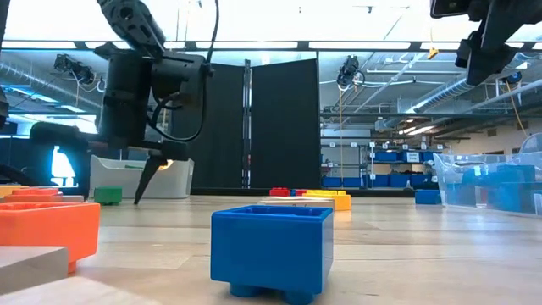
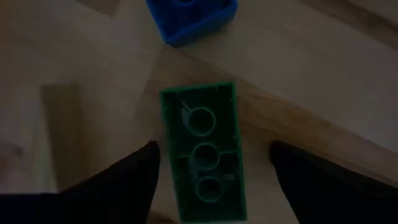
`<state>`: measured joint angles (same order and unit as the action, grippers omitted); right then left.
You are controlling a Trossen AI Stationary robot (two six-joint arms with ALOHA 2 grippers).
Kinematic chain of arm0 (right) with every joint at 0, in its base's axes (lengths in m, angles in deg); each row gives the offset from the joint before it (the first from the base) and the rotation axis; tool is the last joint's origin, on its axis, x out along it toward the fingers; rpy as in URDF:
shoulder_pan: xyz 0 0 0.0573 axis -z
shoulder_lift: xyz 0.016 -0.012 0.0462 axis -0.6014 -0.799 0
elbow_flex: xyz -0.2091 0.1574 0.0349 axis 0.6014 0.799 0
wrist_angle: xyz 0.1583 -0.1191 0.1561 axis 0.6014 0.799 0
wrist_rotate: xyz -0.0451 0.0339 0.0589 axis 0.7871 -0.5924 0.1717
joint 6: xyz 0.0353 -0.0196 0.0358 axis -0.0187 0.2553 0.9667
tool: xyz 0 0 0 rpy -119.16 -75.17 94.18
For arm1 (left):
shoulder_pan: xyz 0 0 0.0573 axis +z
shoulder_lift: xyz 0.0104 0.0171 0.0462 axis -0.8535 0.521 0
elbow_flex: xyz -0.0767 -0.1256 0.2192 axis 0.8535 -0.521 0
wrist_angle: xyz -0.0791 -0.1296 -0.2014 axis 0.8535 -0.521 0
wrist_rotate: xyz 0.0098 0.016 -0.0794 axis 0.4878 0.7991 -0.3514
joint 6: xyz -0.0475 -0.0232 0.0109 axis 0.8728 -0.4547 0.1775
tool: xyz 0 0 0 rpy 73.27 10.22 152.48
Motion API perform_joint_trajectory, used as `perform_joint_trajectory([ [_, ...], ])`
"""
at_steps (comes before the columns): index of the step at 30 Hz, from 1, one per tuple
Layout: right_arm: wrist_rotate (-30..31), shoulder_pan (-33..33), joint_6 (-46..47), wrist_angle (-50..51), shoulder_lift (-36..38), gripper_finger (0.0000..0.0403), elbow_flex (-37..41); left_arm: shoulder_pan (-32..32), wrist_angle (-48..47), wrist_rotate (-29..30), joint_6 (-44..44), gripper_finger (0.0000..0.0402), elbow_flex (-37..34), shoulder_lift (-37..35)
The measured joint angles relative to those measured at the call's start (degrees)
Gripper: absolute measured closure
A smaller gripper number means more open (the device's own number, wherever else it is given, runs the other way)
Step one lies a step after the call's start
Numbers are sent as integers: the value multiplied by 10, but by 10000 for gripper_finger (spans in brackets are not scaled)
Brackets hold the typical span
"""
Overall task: Sort blocks by size
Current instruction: Put the large green game piece into the gray bin
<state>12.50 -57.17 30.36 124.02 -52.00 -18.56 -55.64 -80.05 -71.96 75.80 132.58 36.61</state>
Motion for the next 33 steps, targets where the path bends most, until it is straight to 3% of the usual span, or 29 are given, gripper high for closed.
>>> perform_joint_trajectory([
  [14,0,0,0,-1,0,136,0,0,37,7,10,256,-15,-1],
  [20,0,0,0,-4,0,139,0,0,15,13,-26,259,5,-28],
  [27,17,0,0,-40,0,138,0,5,-16,70,-78,259,25,-140],
  [33,49,8,2,-86,0,139,0,58,-75,132,-117,259,25,-249],
])
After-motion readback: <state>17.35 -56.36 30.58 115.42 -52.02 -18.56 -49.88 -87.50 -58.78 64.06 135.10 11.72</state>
